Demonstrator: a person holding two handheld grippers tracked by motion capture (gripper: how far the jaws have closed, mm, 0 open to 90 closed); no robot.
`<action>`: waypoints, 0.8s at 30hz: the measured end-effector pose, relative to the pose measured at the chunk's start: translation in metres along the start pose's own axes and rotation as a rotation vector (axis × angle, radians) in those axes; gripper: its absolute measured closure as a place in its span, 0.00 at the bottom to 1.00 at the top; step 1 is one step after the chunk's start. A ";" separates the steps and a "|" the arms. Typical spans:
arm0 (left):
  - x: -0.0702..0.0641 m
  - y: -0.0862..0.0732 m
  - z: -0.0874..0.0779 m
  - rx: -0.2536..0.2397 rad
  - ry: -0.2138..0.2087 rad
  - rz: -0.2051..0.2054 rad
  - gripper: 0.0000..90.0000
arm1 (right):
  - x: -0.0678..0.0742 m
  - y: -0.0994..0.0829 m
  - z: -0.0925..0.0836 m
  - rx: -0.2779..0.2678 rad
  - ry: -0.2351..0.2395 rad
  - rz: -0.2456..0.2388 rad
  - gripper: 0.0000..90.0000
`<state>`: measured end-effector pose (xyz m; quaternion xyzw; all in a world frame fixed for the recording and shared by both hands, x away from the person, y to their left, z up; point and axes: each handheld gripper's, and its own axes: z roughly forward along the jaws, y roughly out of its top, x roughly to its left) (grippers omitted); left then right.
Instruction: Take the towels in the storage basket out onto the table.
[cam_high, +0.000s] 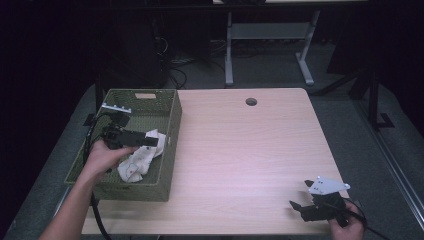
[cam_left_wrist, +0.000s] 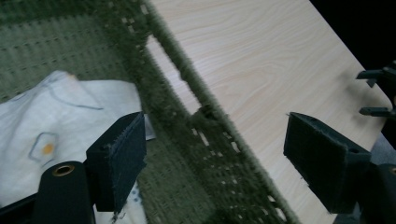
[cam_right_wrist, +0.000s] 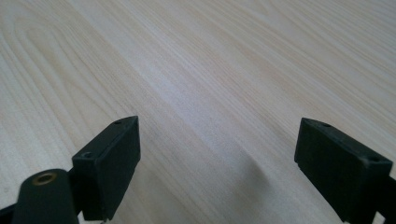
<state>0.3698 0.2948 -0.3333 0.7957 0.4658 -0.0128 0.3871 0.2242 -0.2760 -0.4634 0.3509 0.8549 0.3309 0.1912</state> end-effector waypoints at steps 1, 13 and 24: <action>0.006 -0.002 0.000 0.006 0.017 -0.015 0.23 | -0.001 0.000 0.000 -0.003 -0.001 -0.002 0.16; 0.034 -0.016 0.004 0.109 0.129 -0.075 0.33 | -0.001 -0.001 -0.001 -0.003 -0.002 -0.002 0.16; 0.048 -0.027 0.016 0.239 0.229 -0.086 0.42 | -0.001 -0.001 -0.002 -0.005 -0.003 -0.003 0.16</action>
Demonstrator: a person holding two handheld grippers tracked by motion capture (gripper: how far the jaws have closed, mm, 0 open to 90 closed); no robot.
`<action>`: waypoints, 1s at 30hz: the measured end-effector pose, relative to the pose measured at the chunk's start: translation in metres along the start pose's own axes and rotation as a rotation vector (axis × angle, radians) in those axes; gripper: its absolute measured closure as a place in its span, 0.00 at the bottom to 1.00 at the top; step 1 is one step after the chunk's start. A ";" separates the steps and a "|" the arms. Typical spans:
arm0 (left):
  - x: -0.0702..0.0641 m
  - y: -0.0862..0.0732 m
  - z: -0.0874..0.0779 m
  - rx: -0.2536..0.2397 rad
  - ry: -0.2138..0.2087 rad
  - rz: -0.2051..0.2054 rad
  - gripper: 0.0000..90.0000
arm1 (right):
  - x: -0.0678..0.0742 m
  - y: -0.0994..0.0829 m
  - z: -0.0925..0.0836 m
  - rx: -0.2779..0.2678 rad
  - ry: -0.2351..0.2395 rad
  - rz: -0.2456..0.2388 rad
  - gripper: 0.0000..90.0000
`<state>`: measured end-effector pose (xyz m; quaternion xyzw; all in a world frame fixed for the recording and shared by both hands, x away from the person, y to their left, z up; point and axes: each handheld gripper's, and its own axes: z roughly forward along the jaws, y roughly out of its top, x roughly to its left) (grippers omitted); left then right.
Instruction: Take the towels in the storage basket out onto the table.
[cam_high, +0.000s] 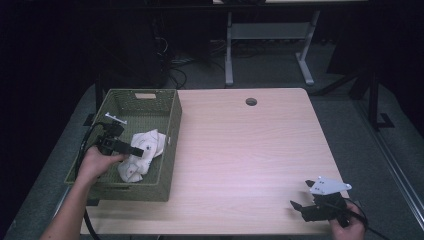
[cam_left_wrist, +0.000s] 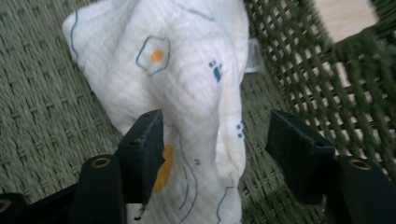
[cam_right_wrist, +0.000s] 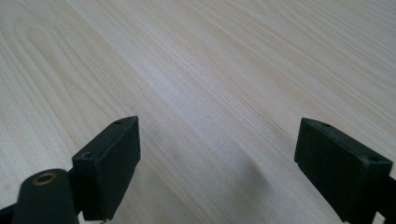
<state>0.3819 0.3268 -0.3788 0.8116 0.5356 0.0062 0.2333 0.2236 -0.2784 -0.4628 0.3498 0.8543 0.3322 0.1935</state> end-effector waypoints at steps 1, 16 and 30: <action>0.000 0.000 0.003 0.021 0.005 0.003 0.42 | 0.000 0.000 0.000 0.001 -0.001 -0.004 0.16; 0.001 0.000 0.020 0.142 0.061 0.028 0.71 | 0.000 0.000 -0.001 0.001 -0.001 -0.002 0.16; -0.001 -0.001 0.032 0.194 0.095 0.036 0.84 | 0.001 0.000 -0.002 -0.007 -0.003 -0.005 0.16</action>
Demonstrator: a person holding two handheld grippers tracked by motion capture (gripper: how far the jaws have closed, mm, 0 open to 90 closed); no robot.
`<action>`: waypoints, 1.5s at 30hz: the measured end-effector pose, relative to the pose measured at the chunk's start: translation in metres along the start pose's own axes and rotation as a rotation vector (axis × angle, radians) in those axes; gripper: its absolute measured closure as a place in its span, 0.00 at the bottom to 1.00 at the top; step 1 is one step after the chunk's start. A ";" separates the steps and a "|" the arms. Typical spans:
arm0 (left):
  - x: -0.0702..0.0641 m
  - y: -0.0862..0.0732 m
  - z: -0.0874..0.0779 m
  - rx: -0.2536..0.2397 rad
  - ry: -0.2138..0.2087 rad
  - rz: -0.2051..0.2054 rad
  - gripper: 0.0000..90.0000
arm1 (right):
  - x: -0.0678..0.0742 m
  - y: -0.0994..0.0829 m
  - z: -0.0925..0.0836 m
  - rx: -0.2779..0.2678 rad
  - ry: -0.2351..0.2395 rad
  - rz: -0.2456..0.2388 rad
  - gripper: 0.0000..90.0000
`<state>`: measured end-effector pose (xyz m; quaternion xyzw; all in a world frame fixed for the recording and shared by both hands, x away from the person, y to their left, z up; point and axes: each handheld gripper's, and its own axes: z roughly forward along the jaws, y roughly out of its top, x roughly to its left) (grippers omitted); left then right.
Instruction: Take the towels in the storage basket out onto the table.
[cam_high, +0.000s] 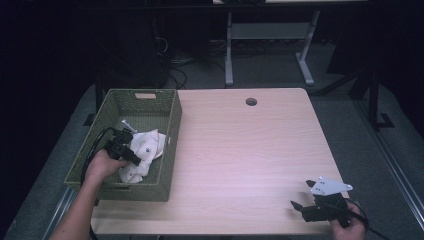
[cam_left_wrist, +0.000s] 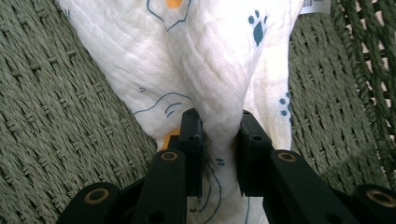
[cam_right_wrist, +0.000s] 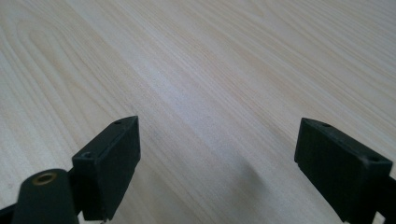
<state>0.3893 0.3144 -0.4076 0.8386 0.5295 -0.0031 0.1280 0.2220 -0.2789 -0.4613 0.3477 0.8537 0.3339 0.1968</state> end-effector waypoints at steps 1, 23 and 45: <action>0.000 -0.001 0.001 0.005 0.007 -0.007 0.85 | 0.000 0.000 0.000 0.001 0.000 0.002 0.16; 0.011 -0.025 -0.051 -0.202 -0.064 -0.041 0.87 | 0.000 0.000 0.000 0.001 -0.005 0.008 0.16; 0.018 -0.034 -0.096 -0.406 -0.229 -0.089 0.87 | -0.001 -0.001 -0.001 -0.001 -0.011 0.016 0.16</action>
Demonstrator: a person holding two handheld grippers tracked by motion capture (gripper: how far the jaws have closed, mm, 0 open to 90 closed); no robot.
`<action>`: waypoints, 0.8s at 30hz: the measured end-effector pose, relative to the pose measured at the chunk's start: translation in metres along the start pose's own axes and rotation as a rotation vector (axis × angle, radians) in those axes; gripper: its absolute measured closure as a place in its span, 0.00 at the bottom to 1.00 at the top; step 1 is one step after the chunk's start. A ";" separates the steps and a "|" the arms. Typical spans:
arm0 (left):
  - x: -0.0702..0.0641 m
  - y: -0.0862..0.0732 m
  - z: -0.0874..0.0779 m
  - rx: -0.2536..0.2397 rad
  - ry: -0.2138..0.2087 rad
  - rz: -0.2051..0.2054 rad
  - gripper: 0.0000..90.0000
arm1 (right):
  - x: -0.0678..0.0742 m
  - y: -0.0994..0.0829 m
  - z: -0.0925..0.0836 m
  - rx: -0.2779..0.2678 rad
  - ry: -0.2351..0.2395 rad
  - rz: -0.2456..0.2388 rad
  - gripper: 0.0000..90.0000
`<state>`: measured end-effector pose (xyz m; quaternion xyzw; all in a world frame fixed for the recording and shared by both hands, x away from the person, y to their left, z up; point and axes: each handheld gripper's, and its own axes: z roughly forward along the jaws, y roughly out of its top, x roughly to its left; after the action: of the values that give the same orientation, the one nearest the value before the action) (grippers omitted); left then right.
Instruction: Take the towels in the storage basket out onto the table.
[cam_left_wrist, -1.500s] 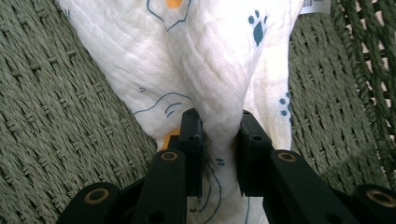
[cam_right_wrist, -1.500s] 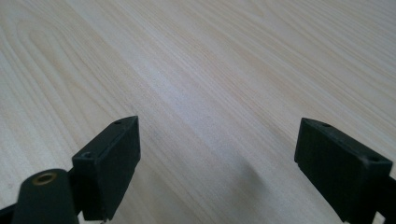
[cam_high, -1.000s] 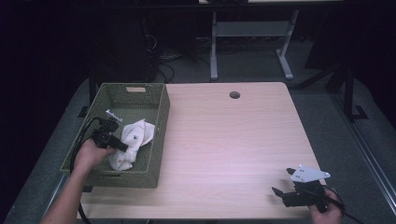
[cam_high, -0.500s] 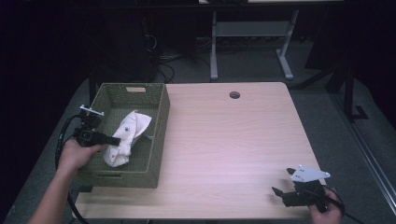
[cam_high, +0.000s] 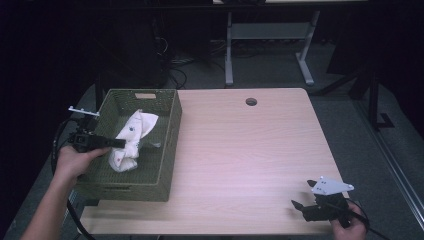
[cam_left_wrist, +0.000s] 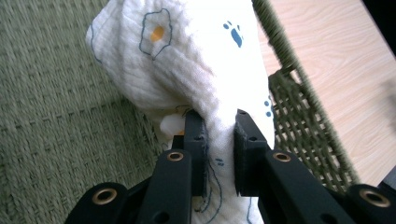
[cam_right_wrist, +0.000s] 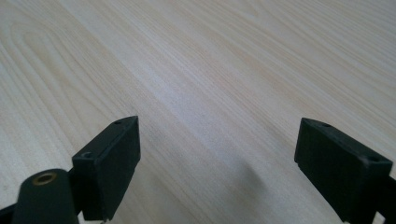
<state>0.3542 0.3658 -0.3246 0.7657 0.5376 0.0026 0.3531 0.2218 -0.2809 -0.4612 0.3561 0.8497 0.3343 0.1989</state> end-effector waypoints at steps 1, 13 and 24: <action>0.000 0.000 0.000 0.000 0.000 0.000 0.87 | 0.000 0.000 0.000 0.000 0.000 0.000 0.16; -0.017 0.016 -0.020 -0.084 -0.036 0.016 0.87 | 0.000 0.000 0.001 0.001 -0.002 0.001 0.16; -0.037 0.032 -0.028 -0.125 -0.080 0.054 0.87 | -0.001 0.000 0.000 0.000 -0.003 -0.006 0.16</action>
<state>0.3537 0.3449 -0.2722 0.7557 0.5011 0.0150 0.4214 0.2222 -0.2818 -0.4611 0.3540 0.8503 0.3334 0.2012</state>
